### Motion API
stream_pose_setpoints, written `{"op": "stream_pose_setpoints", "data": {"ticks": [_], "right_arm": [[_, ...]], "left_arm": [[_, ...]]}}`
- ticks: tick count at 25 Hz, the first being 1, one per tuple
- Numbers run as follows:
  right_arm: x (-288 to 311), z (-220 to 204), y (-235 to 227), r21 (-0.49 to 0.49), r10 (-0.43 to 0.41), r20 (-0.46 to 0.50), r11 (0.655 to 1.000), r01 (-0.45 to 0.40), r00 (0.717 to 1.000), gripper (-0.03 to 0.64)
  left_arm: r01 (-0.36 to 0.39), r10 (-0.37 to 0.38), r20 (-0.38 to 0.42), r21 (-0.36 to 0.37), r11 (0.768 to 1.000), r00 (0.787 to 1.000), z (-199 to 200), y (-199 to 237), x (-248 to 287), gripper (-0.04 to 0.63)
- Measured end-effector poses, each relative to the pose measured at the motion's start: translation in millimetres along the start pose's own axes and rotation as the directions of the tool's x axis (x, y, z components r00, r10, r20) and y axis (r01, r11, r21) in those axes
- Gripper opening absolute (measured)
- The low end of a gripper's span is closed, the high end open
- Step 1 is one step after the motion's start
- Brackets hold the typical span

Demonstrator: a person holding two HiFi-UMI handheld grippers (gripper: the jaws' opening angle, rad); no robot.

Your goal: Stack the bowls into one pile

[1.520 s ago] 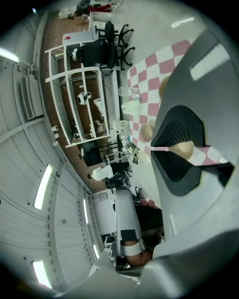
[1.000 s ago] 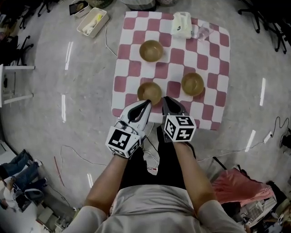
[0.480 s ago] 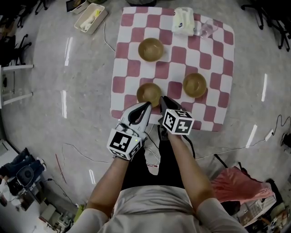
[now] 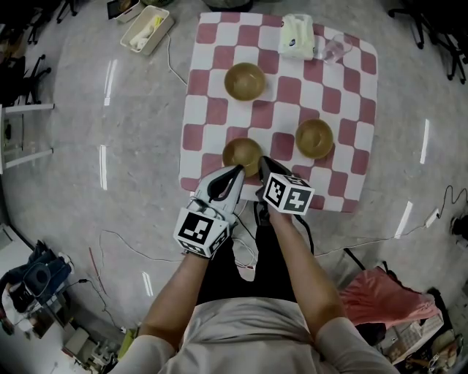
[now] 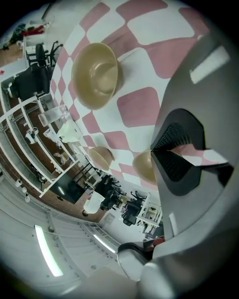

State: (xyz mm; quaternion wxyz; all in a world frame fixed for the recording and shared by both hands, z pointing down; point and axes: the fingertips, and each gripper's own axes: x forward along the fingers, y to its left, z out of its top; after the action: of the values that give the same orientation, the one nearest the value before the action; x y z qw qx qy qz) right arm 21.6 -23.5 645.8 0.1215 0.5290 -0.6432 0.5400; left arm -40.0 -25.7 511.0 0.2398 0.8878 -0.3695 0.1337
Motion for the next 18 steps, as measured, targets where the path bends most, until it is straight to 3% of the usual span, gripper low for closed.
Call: {"op": "stream_pose_setpoints", "data": {"ticks": [6, 18], "right_arm": [[-15, 10, -2, 0.049, 0.016, 0.019, 0.999, -0.016, 1.000, 0.017], [-86, 74, -35, 0.132, -0.015, 0.184, 0.991, -0.010, 0.983, 0.017]], "left_arm": [[0.009, -0.009, 0.013, 0.005, 1.000, 1.000, 9, -4, -2, 0.006], [0.096, -0.097, 0.025, 0.036, 0.995, 0.995, 39, -45, 22, 0.006]]}}
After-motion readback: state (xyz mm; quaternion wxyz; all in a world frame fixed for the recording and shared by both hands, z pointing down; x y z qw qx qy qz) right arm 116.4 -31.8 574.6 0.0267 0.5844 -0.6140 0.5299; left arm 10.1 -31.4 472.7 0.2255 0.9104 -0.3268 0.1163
